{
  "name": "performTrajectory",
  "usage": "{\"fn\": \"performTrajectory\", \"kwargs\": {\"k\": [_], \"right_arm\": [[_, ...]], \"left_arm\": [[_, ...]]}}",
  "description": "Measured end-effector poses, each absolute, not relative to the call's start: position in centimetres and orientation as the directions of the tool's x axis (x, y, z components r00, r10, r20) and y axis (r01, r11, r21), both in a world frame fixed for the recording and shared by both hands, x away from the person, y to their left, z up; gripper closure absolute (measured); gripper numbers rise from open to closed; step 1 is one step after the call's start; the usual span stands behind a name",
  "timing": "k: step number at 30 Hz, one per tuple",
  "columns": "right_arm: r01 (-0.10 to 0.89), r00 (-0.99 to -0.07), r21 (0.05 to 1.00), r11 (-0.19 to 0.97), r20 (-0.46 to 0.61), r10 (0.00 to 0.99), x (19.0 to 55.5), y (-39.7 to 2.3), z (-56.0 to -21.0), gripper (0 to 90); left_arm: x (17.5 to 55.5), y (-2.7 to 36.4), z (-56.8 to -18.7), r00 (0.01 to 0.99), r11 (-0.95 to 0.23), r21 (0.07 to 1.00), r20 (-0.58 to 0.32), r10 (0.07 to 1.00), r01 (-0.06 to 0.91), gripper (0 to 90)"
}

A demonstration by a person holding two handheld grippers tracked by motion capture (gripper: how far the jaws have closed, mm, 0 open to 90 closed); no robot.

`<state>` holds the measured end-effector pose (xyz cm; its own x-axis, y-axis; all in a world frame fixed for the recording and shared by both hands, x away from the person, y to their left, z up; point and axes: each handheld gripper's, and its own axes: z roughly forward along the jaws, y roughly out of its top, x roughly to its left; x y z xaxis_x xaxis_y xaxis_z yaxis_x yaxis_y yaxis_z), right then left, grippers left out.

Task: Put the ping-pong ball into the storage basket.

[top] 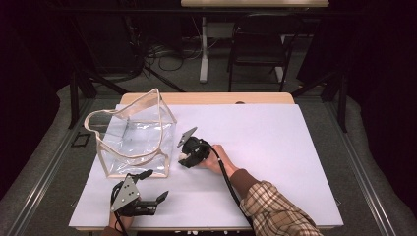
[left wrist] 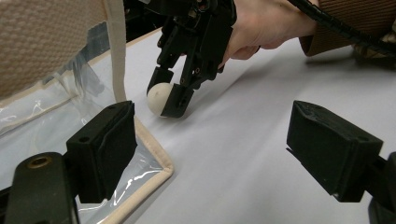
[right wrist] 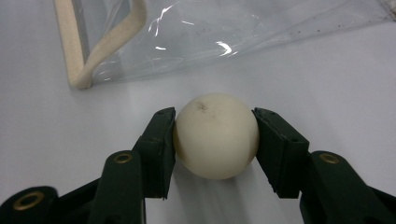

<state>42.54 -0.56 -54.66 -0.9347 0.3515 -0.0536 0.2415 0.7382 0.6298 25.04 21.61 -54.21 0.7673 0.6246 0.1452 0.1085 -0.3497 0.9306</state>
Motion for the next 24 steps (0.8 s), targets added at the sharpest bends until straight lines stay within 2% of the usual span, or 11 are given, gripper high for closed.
{"fn": "performTrajectory", "kwargs": {"k": [24], "right_arm": [[0.229, -0.931, 0.640, 0.733, -0.076, 0.357, 42.3, -1.7, -52.9, 50.3]], "left_arm": [[25.0, 21.6, -54.2, 0.768, -0.351, 0.930, 0.144, 0.624, 0.110, 16.2]]}}
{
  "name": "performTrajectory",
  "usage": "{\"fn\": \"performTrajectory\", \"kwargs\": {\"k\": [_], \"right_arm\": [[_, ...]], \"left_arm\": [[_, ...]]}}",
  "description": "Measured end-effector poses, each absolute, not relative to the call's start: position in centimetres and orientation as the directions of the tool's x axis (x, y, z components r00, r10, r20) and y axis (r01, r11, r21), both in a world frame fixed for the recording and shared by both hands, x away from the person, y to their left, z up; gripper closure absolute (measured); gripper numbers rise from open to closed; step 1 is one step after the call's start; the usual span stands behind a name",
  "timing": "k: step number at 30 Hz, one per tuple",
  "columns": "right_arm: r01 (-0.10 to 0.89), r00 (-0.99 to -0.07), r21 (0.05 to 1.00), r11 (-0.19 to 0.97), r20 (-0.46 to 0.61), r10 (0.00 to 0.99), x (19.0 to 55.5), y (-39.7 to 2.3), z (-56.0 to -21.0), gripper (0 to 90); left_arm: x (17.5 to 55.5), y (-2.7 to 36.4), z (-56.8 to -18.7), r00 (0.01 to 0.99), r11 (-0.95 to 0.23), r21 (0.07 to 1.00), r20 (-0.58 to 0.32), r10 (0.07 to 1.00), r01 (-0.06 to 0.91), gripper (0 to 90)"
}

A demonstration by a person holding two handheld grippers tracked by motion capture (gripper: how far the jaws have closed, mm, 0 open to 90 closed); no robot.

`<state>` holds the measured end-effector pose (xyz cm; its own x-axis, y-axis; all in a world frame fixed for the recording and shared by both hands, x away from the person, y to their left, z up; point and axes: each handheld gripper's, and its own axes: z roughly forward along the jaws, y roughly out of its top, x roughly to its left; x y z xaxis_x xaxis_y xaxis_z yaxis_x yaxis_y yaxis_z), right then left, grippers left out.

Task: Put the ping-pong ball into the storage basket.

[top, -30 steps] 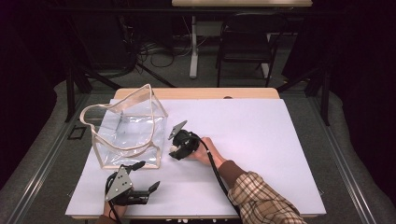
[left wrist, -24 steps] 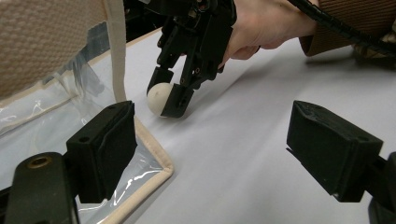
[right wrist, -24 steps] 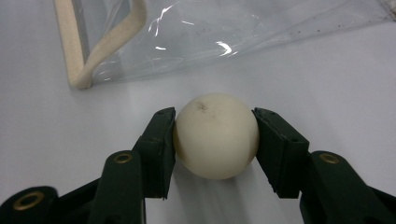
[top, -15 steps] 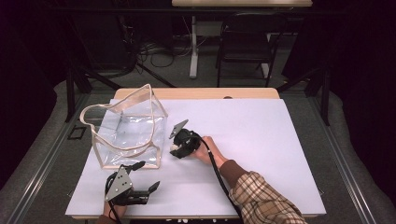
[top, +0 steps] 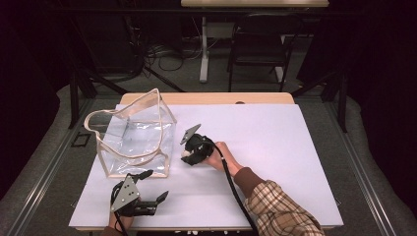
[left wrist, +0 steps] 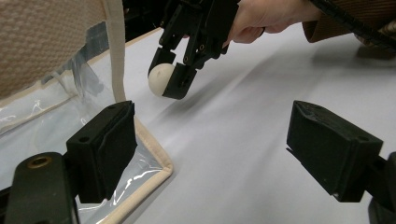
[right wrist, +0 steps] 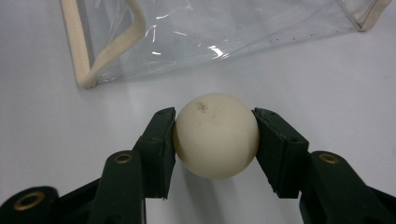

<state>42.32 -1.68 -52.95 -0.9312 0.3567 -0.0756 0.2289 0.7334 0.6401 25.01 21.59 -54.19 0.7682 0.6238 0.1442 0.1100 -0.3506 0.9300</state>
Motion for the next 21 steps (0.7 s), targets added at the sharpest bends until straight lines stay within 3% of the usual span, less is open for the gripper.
{"fn": "performTrajectory", "kwargs": {"k": [21], "right_arm": [[0.207, -0.924, 0.658, 0.724, -0.112, 0.367, 42.0, -2.4, -50.3, 50.3]], "left_arm": [[25.0, 21.6, -54.2, 0.767, -0.352, 0.930, 0.146, 0.624, 0.110, 16.2]]}}
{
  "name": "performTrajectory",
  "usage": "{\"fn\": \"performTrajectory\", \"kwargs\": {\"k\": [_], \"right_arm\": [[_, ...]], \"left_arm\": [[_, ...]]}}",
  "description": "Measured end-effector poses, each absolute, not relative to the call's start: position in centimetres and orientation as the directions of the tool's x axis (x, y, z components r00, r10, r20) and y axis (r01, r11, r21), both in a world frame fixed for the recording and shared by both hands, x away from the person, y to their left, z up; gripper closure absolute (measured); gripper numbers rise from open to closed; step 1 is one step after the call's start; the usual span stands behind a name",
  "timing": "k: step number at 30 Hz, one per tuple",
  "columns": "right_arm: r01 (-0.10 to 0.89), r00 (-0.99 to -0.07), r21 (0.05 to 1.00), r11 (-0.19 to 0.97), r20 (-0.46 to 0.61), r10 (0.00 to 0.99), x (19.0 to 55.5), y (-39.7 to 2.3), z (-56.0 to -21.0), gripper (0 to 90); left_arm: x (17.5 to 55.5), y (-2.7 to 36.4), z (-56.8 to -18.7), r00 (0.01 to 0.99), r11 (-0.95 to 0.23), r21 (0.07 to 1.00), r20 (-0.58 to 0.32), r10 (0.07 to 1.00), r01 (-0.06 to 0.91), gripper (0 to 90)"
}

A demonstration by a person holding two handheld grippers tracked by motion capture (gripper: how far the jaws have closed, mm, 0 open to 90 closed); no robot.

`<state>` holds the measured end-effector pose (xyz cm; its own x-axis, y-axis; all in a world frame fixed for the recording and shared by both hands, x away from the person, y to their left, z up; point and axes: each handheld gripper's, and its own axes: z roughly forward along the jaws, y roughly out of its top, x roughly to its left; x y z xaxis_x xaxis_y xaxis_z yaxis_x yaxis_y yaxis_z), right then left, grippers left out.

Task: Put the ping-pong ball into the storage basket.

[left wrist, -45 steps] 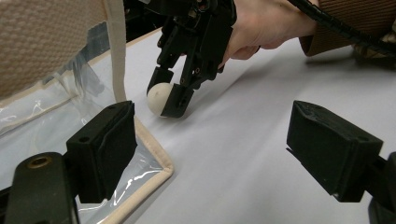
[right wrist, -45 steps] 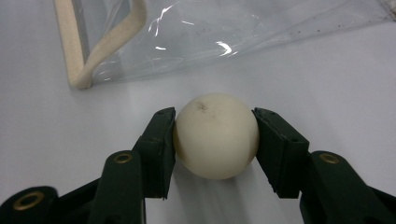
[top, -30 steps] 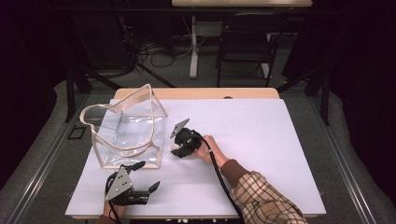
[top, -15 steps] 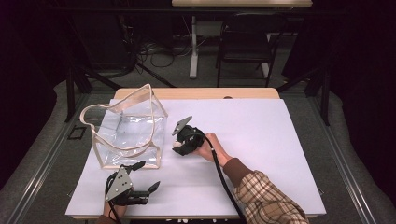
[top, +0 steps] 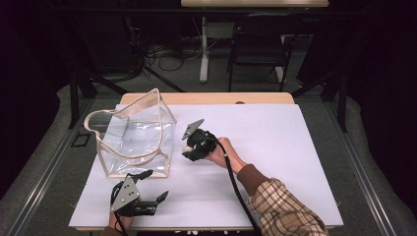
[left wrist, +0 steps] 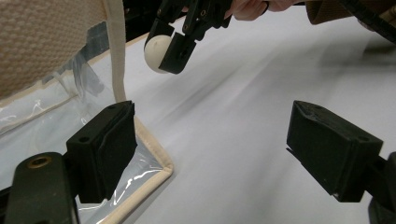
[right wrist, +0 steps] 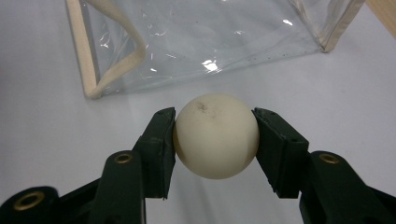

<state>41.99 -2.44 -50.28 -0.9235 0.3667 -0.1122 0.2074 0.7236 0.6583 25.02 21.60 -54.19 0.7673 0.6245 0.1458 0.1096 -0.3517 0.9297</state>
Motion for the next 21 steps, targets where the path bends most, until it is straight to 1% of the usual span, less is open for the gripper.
{"fn": "performTrajectory", "kwargs": {"k": [21], "right_arm": [[0.188, -0.923, 0.674, 0.714, -0.127, 0.363, 41.6, -2.8, -47.9, 50.5]], "left_arm": [[25.0, 21.6, -54.2, 0.767, -0.351, 0.930, 0.145, 0.625, 0.110, 16.2]]}}
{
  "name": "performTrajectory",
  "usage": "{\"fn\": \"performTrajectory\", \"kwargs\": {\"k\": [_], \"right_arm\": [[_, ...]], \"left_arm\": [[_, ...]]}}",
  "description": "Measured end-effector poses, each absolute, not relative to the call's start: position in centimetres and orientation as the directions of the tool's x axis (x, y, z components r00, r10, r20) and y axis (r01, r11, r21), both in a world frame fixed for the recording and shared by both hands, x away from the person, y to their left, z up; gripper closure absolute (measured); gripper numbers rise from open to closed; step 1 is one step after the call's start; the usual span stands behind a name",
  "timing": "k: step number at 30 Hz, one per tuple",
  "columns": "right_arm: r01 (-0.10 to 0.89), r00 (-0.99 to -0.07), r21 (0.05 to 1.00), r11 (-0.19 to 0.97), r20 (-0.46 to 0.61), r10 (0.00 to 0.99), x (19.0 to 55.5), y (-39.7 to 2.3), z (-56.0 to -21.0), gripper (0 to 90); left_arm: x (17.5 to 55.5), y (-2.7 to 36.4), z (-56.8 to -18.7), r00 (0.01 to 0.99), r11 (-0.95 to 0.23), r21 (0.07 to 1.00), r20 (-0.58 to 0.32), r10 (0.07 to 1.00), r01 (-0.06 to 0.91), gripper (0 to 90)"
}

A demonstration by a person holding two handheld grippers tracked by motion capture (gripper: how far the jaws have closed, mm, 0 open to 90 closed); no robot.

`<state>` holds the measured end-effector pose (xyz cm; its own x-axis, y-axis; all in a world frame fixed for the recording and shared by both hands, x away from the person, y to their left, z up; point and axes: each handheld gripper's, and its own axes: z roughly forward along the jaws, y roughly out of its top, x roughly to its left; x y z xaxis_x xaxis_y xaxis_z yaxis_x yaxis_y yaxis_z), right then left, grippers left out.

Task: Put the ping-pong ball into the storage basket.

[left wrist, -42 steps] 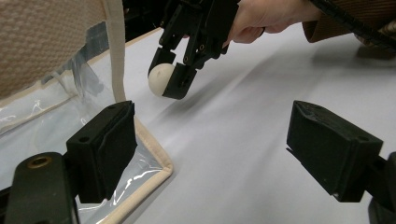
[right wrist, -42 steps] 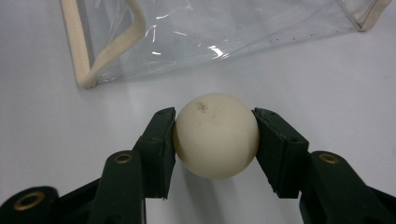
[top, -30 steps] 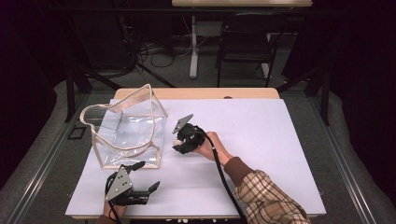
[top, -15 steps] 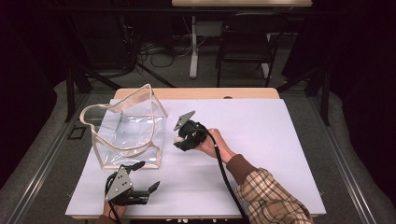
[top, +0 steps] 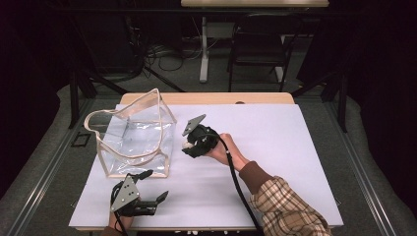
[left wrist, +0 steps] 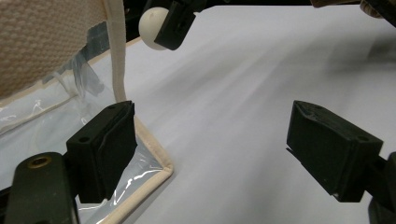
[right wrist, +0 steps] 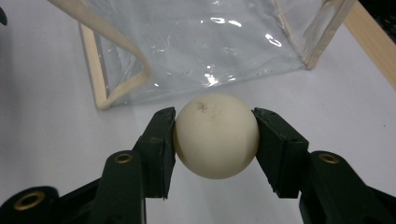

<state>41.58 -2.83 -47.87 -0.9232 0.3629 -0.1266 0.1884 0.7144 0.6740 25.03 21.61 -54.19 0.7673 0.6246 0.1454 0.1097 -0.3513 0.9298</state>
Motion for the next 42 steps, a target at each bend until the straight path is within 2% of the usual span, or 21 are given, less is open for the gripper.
{"fn": "performTrajectory", "kwargs": {"k": [42], "right_arm": [[0.132, -0.920, 0.695, 0.707, -0.180, 0.349, 41.8, -2.6, -42.6, 50.7]], "left_arm": [[25.0, 21.6, -54.2, 0.767, -0.350, 0.931, 0.146, 0.625, 0.108, 16.2]]}}
